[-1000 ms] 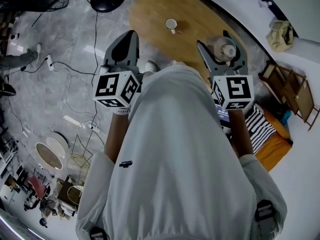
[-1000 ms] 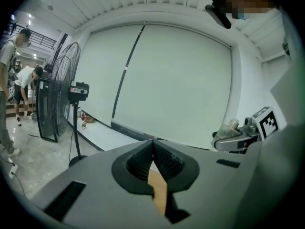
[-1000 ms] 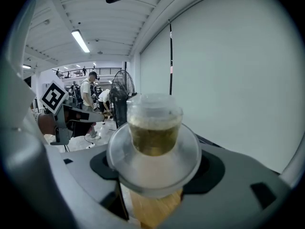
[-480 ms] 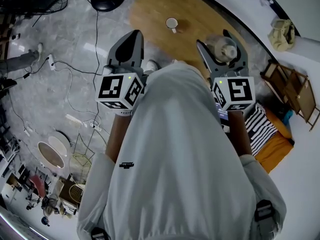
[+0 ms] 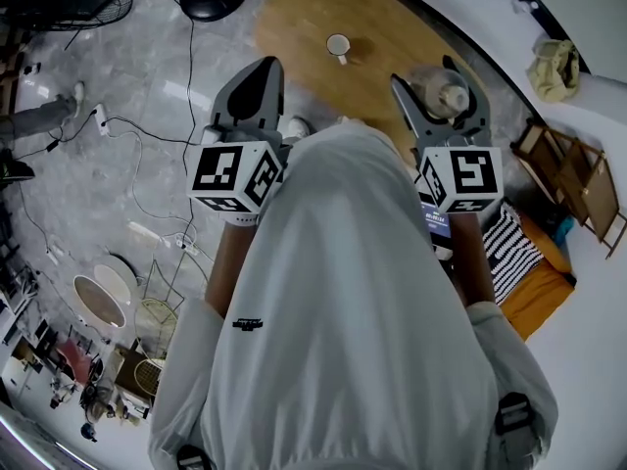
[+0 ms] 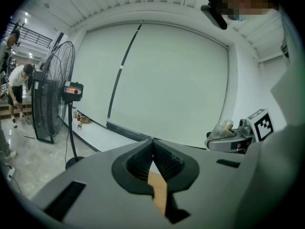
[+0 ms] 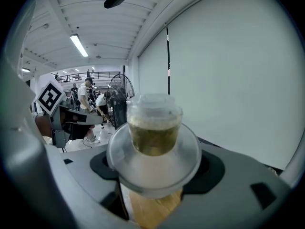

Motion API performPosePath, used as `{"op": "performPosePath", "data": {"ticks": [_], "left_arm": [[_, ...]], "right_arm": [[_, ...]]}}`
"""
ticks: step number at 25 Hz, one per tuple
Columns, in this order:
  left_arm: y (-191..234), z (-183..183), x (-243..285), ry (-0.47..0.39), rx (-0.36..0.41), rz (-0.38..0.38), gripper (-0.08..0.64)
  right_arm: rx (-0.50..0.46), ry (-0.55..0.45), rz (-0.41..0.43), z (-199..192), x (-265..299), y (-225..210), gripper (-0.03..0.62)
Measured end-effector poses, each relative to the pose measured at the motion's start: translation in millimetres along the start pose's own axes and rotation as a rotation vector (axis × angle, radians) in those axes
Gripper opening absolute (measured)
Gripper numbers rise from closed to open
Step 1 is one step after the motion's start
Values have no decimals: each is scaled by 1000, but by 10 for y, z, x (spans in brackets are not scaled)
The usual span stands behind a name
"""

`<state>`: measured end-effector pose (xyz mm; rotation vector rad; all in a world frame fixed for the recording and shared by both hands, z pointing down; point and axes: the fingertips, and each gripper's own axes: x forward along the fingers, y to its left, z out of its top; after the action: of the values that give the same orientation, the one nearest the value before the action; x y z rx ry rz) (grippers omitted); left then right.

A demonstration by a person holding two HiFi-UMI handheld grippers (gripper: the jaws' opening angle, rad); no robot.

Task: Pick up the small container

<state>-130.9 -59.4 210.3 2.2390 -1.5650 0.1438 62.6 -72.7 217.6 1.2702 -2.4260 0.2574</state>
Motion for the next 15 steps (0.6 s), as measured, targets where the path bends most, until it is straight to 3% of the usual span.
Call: {"op": "performPosePath", "data": {"ticks": [15], "left_arm": [[-38,-45,-78,6,1,-6,18]], "right_arm": [[-7,-8,-2,10,-52,69,341]]}}
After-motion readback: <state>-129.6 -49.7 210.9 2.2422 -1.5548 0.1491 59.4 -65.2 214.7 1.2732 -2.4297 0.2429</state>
